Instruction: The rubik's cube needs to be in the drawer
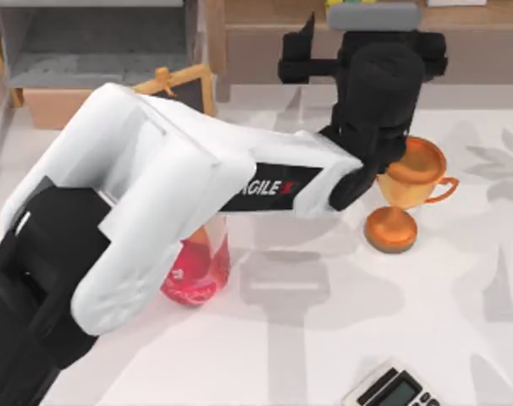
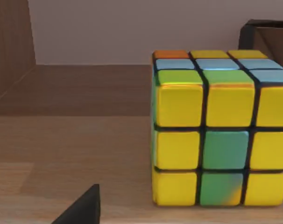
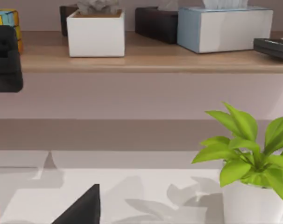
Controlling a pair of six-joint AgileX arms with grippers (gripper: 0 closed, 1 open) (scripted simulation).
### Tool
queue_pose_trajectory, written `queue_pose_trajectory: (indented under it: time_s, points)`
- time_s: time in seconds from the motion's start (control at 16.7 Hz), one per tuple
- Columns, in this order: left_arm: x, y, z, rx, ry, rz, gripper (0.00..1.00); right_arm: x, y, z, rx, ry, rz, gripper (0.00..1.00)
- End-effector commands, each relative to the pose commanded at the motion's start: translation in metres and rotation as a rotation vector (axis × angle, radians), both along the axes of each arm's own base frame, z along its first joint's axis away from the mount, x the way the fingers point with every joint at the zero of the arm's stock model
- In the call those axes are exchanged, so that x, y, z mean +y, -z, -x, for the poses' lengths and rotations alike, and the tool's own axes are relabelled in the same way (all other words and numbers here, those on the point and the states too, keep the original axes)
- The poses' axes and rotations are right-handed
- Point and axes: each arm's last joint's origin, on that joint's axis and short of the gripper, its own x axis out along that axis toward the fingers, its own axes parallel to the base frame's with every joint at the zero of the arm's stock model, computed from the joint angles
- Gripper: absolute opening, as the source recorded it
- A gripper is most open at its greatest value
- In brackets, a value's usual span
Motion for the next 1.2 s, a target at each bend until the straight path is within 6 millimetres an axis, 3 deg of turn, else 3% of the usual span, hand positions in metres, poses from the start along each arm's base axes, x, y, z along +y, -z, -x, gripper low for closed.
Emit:
queue_pose_trajectory:
  time_s: [0.3,0.6,0.9,1.2]
  points:
    - [-0.004,-0.01,-0.022,-0.004,0.001,0.003,1.0,0.0,0.0,0.0,0.0,0.0,0.0,1.0]
    - [-0.001,-0.004,-0.055,-0.005,-0.001,0.006,1.0,0.0,0.0,0.0,0.0,0.0,0.0,1.0]
    - [-0.002,0.002,-0.058,-0.002,0.001,0.003,1.0,0.0,0.0,0.0,0.0,0.0,0.0,1.0]
    - [-0.002,0.002,-0.058,-0.002,0.001,0.003,0.62,0.0,0.0,0.0,0.0,0.0,0.0,1.0]
